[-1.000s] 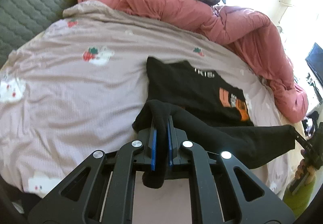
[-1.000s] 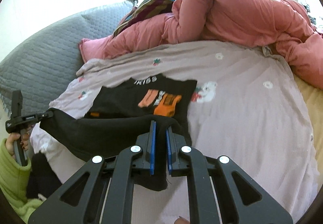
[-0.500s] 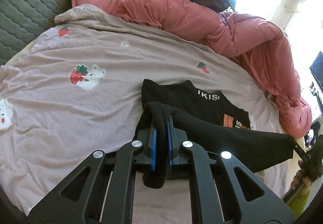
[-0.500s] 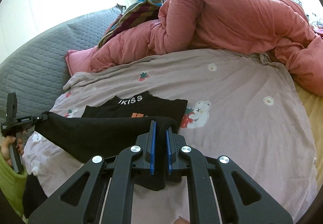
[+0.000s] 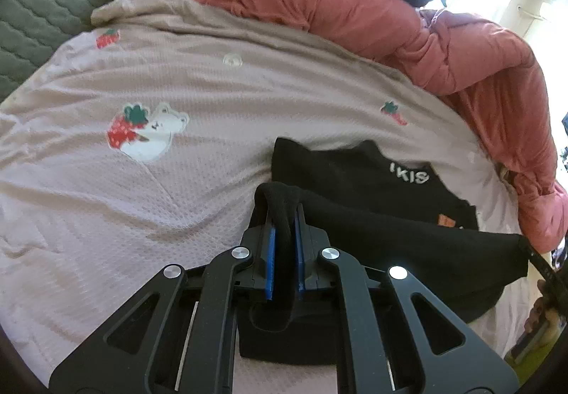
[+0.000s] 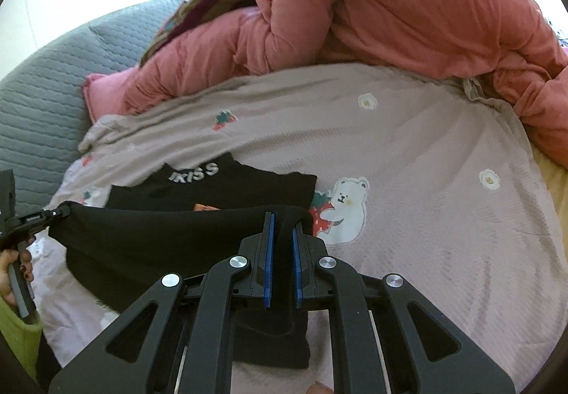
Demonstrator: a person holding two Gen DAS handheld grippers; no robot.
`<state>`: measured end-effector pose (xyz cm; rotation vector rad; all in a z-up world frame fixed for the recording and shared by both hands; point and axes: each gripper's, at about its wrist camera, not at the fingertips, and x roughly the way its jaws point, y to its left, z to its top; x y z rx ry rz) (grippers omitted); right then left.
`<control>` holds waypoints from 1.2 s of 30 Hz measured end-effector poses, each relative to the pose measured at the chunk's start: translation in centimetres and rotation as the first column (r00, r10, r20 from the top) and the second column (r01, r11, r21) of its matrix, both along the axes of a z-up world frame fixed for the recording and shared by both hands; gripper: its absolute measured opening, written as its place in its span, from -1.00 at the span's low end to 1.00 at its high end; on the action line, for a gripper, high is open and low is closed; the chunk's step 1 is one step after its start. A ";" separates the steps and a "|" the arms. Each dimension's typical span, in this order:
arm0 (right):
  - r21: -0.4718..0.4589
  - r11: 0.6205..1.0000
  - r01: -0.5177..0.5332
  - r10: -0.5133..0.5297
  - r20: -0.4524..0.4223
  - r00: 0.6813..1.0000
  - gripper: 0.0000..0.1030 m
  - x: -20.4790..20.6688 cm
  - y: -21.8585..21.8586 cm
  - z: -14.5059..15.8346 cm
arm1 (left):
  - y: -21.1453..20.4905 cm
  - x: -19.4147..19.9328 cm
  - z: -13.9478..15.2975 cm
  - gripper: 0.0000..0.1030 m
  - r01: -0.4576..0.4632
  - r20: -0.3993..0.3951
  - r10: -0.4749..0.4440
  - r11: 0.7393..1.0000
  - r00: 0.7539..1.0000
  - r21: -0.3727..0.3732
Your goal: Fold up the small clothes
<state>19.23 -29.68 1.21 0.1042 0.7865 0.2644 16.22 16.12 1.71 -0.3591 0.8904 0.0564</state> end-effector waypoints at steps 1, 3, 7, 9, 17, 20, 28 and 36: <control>-0.007 1.000 0.005 -0.005 -0.006 1.000 -0.84 0.2 0.2 -0.3 | 0.1 0.1 -0.4 -0.93 -0.004 -0.003 0.004 1.000 1.000 -0.006; -0.017 1.000 0.015 -0.015 -0.013 1.000 -0.82 0.6 0.3 -0.8 | 0.6 0.1 -1.0 -0.85 -0.008 0.006 0.009 1.000 1.000 -0.020; -0.029 0.999 0.046 -0.046 -0.015 0.999 -0.37 0.8 0.2 -1.3 | 1.4 -0.4 -1.0 -0.74 -0.017 0.036 0.018 0.999 0.999 -0.038; -0.052 0.996 0.071 -0.071 0.006 0.997 -0.25 0.6 -0.1 -1.2 | 1.9 -1.0 -0.6 -0.72 -0.035 0.057 0.036 0.999 0.998 -0.020; -0.088 0.996 0.031 -0.025 0.071 0.997 -0.25 -2.4 0.4 0.4 | 1.2 -4.3 1.5 -0.72 -0.034 0.147 0.027 0.998 0.989 0.047; -0.117 0.993 -0.032 0.040 0.068 0.997 -0.25 -3.9 1.7 0.5 | -0.5 -5.7 1.7 -0.72 0.008 0.154 -0.024 0.995 0.988 0.103; -0.166 0.967 -0.192 0.195 0.003 0.981 -0.59 -7.3 5.7 -1.3 | -5.1 -7.8 -0.9 -0.71 0.133 0.080 -0.154 0.965 0.985 0.228; -0.196 0.949 -0.246 0.234 -0.085 0.969 -0.59 -7.5 8.0 -5.1 | -8.9 -6.9 -3.5 -0.65 0.193 0.009 -0.209 0.917 0.978 0.349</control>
